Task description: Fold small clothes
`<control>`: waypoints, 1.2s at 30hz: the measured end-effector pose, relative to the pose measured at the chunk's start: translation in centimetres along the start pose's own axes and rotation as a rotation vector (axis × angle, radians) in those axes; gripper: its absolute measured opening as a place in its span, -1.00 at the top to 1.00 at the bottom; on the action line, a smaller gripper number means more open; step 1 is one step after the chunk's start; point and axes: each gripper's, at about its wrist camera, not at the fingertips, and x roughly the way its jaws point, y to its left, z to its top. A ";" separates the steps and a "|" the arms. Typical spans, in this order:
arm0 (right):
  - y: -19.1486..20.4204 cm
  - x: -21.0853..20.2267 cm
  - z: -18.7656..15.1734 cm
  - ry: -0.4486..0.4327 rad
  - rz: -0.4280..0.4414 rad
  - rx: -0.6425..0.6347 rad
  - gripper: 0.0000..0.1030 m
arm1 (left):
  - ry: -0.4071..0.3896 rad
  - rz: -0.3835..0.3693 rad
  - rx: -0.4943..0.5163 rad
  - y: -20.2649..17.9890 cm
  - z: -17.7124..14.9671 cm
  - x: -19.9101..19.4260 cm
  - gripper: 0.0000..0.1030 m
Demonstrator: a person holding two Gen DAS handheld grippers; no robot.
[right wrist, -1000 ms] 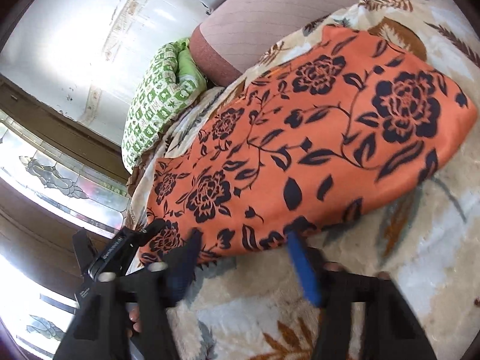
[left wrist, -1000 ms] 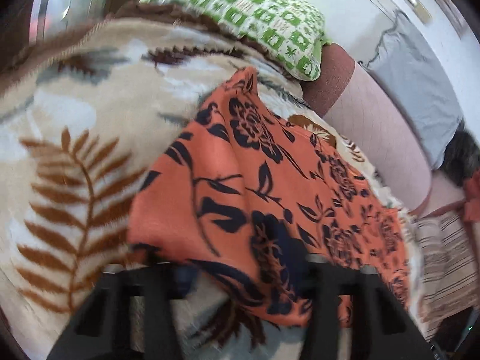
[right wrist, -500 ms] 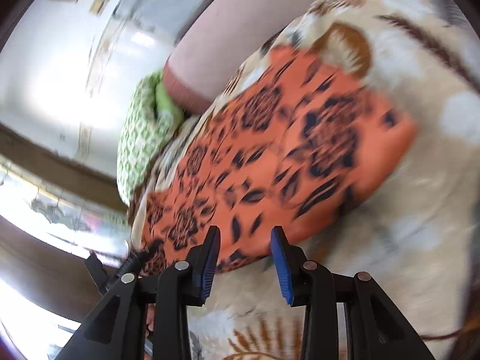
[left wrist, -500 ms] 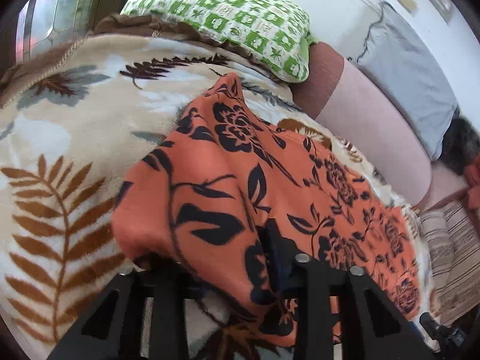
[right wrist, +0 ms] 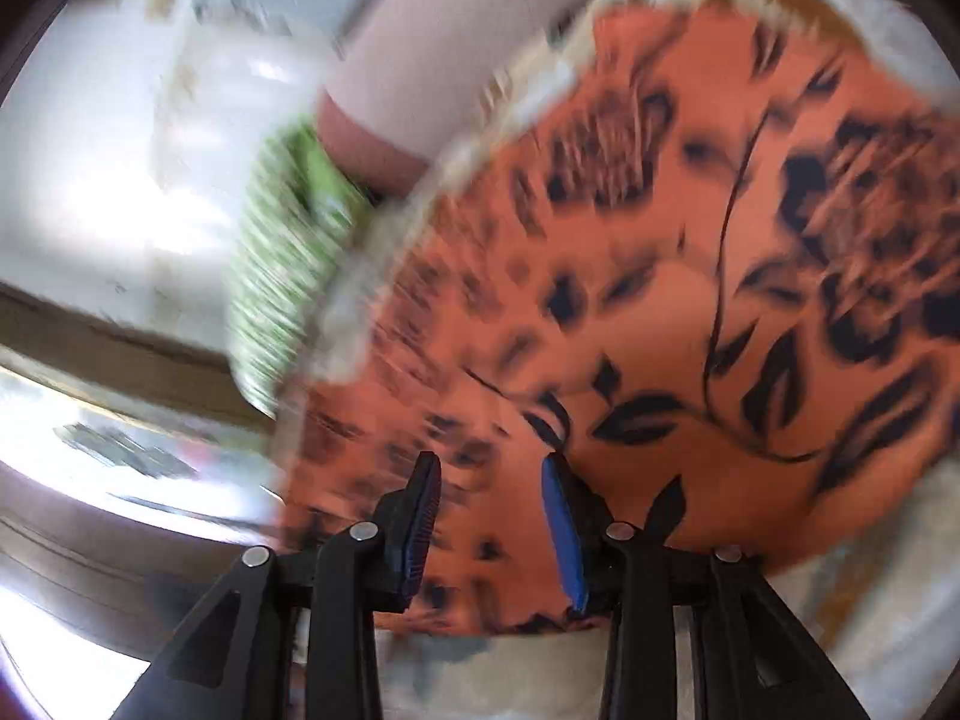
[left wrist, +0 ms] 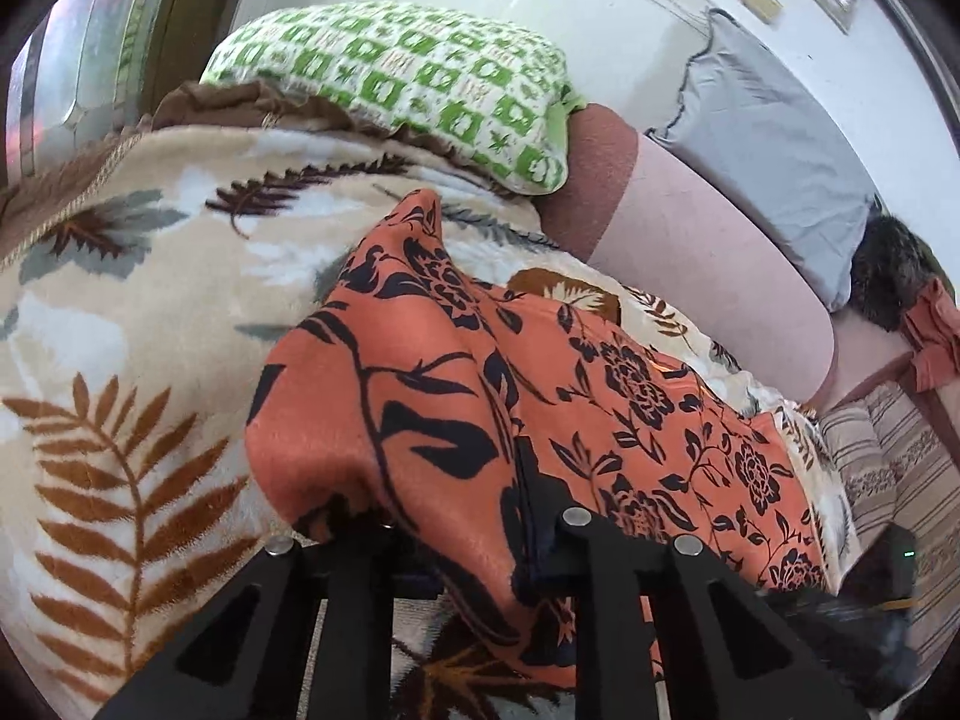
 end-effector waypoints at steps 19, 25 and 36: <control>-5.9 -8.6 5.9 -0.190 0.315 0.287 0.86 | -0.051 -0.180 0.555 -24.7 -1.6 -1.4 0.89; -7.1 -9.7 7.3 -0.164 0.388 0.264 0.78 | -0.051 -0.216 0.513 -23.1 -3.2 -3.1 0.66; 3.3 -4.9 4.2 -0.053 0.331 -0.045 -0.47 | -0.020 0.157 -0.331 5.2 -5.5 -11.7 -0.41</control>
